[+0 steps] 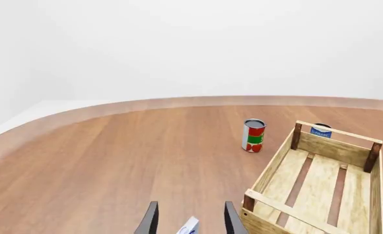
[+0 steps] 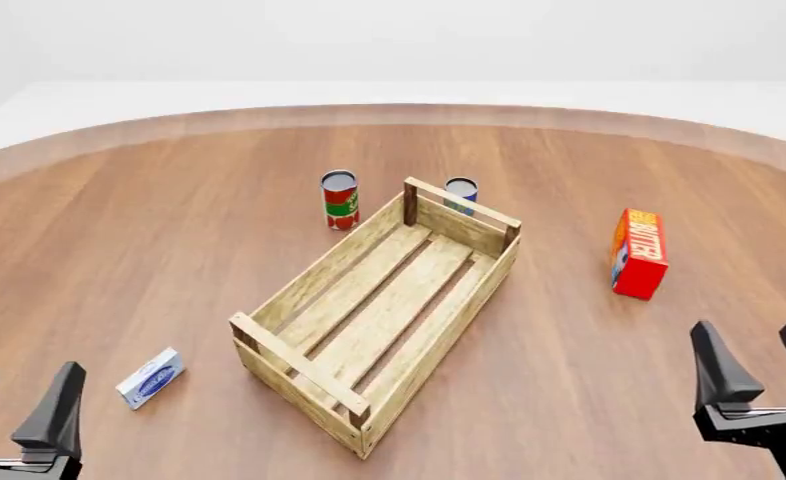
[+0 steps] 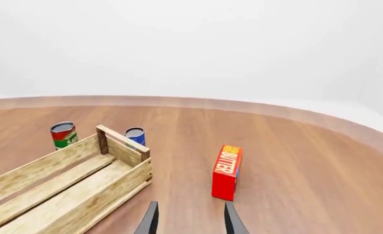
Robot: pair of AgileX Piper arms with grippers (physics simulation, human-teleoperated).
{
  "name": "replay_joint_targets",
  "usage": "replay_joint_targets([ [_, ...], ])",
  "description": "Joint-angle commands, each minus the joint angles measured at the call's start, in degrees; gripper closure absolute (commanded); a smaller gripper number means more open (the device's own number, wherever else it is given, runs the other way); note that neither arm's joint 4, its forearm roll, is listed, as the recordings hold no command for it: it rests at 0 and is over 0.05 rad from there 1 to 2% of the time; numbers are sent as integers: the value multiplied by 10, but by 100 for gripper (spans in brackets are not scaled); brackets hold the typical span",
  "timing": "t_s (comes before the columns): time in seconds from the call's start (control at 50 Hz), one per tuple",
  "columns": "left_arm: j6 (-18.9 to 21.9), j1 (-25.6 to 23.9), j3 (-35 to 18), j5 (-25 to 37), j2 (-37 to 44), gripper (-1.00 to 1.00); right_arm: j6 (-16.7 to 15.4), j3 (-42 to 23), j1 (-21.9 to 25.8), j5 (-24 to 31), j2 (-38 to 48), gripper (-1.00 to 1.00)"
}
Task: Pick up the butter and put it in the tray.
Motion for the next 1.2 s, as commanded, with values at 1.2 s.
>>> replay_joint_targets([
  [1.2, 0, 0, 0, 0, 0, -100, 10, -40, -51, -301, 381, -100],
])
